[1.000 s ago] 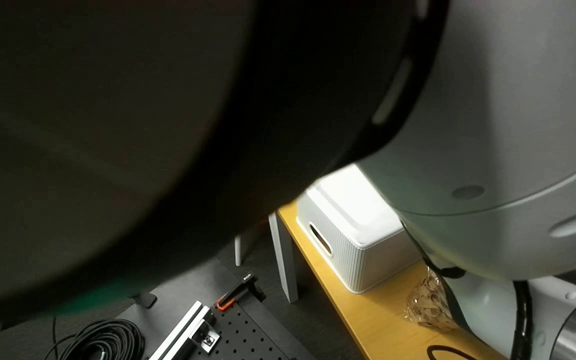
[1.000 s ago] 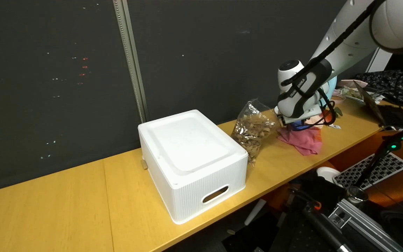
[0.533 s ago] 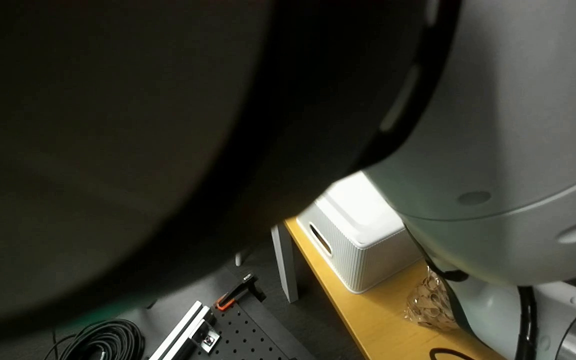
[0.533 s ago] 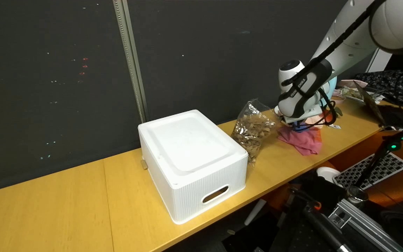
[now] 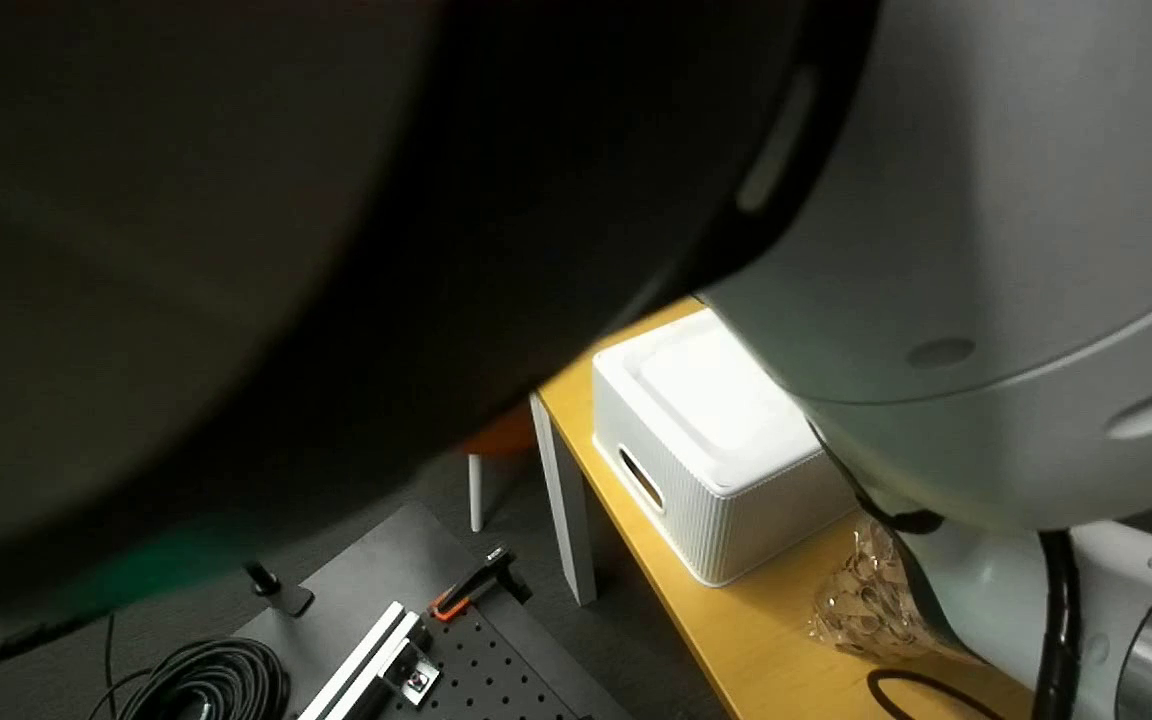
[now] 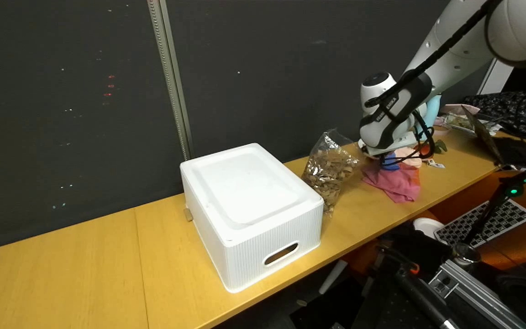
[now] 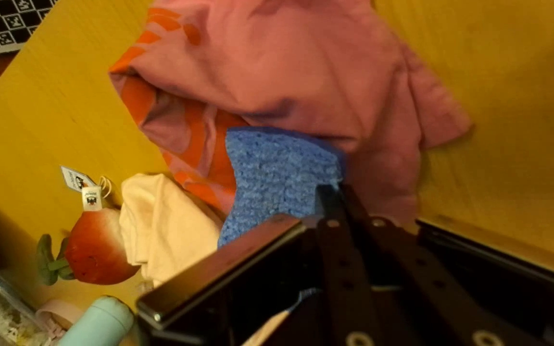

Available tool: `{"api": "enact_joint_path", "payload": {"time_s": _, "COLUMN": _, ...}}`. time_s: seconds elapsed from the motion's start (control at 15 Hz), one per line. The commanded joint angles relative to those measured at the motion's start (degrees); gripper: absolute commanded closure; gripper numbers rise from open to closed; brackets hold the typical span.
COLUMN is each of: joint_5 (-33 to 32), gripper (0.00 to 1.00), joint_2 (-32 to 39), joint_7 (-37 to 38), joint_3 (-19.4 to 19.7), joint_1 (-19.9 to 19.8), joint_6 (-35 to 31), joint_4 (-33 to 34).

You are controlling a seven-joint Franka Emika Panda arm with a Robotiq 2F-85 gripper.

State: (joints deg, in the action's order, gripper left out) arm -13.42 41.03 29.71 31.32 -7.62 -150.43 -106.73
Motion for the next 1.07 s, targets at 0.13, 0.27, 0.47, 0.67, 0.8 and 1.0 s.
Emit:
{"api": "enact_joint_path", "payload": {"time_s": 0.13, "joint_5": 0.75, "gripper": 0.99, "joint_2": -6.20, "joint_7": 1.01, "joint_3": 0.38, "joint_1": 3.12, "joint_6": 6.78, "joint_4": -0.40}}
{"api": "enact_joint_path", "payload": {"time_s": 0.27, "joint_5": -0.94, "gripper": 0.99, "joint_2": -8.79, "joint_7": 3.61, "joint_3": 1.45, "joint_1": 5.11, "joint_6": 9.39, "joint_4": -0.98}}
{"api": "enact_joint_path", "payload": {"time_s": 0.47, "joint_5": -2.94, "gripper": 0.99, "joint_2": -12.56, "joint_7": 8.30, "joint_3": 1.76, "joint_1": 6.80, "joint_6": 16.10, "joint_4": -0.29}}
{"api": "enact_joint_path", "payload": {"time_s": 0.67, "joint_5": -6.05, "gripper": 0.99, "joint_2": -15.85, "joint_7": 13.49, "joint_3": 0.66, "joint_1": 7.93, "joint_6": 22.00, "joint_4": 1.29}}
{"api": "enact_joint_path", "payload": {"time_s": 0.8, "joint_5": -7.68, "gripper": 0.99, "joint_2": -17.42, "joint_7": 15.75, "joint_3": -1.01, "joint_1": 8.07, "joint_6": 24.75, "joint_4": 3.28}}
{"api": "enact_joint_path", "payload": {"time_s": 1.0, "joint_5": -8.42, "gripper": 0.99, "joint_2": -18.34, "joint_7": 16.69, "joint_3": -5.32, "joint_1": 7.52, "joint_6": 26.30, "joint_4": 6.82}}
